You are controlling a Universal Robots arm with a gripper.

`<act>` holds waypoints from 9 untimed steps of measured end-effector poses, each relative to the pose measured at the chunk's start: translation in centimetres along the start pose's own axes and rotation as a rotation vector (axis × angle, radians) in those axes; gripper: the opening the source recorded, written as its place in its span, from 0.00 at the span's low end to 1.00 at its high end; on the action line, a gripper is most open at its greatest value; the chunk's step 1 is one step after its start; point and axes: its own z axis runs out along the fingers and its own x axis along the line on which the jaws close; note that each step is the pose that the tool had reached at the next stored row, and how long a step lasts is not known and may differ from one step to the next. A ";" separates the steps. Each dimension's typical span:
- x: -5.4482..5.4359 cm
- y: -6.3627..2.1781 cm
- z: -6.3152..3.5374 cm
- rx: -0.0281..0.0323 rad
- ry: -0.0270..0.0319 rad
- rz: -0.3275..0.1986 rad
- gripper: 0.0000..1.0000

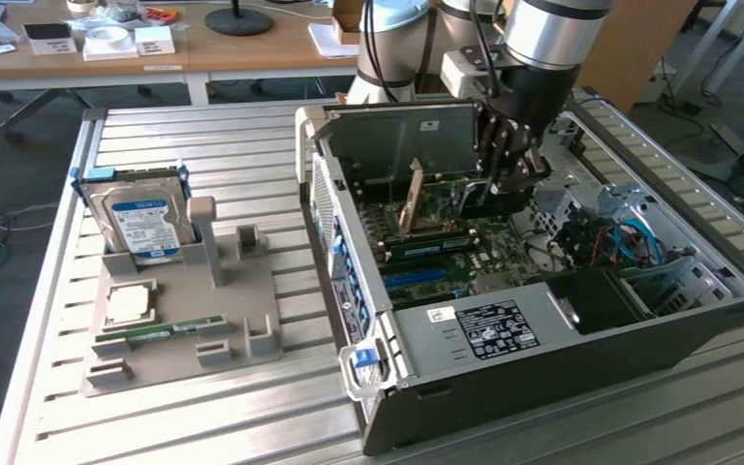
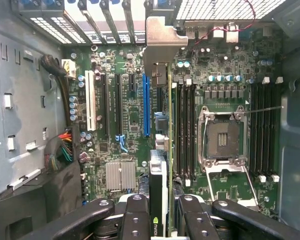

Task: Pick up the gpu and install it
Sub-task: 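Insert the gpu into the slot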

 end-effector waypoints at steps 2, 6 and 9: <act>0.0 0.01 0.14 0.0001 0.0002 0.000 0.27; 0.0 0.02 0.16 0.0000 0.0003 0.000 0.27; 0.0 0.01 0.26 0.0002 -0.0001 0.000 0.27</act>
